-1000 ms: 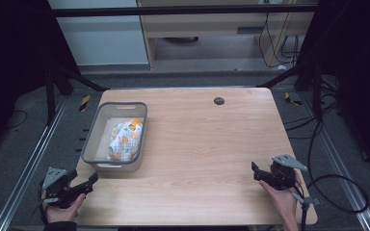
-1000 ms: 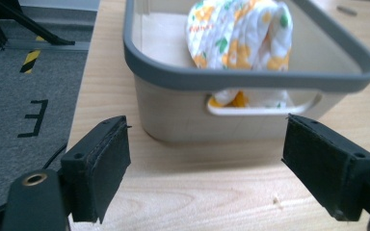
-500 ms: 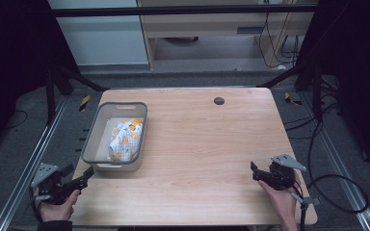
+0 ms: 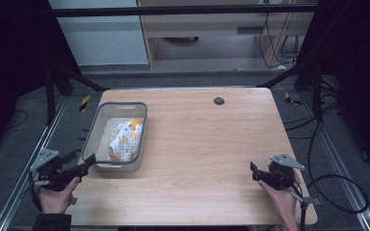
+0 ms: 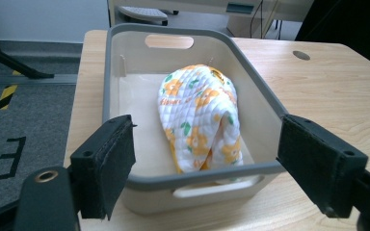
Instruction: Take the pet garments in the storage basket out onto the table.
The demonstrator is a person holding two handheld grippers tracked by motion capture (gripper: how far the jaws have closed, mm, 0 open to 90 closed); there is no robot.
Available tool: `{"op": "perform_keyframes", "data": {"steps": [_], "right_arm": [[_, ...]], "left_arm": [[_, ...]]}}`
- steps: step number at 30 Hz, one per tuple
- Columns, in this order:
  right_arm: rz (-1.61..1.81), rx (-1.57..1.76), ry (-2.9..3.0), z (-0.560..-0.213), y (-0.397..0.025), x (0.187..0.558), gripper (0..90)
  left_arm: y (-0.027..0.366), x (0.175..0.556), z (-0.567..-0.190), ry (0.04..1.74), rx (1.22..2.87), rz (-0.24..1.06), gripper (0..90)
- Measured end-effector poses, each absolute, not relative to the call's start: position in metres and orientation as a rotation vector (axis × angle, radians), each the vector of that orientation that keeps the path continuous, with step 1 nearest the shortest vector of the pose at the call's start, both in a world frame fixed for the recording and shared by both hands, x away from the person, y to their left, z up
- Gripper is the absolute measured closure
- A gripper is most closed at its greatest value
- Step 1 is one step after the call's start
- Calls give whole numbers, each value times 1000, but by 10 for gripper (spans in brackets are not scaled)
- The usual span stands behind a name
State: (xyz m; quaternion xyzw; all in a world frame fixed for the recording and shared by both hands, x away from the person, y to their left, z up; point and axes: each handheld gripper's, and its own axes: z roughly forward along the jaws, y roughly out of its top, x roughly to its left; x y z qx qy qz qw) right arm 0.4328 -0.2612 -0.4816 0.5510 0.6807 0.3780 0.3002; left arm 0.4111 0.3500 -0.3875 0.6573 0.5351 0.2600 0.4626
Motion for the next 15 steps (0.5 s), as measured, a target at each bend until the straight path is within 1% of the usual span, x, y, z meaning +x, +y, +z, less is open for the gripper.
{"op": "perform_keyframes", "data": {"steps": [5, 8, 15], "right_arm": [[1008, 1468, 1807, -481, -263, 433, 138], [1009, 1470, 1809, -481, -263, 433, 136], [1002, 1468, 1821, -481, -263, 433, 136]], "left_arm": [[341, 426, -373, 1299, 1684, 636, 200], [338, 436, -365, 1295, 1713, 610, 200], [330, 454, -355, 1284, 1785, 607, 197]]}}
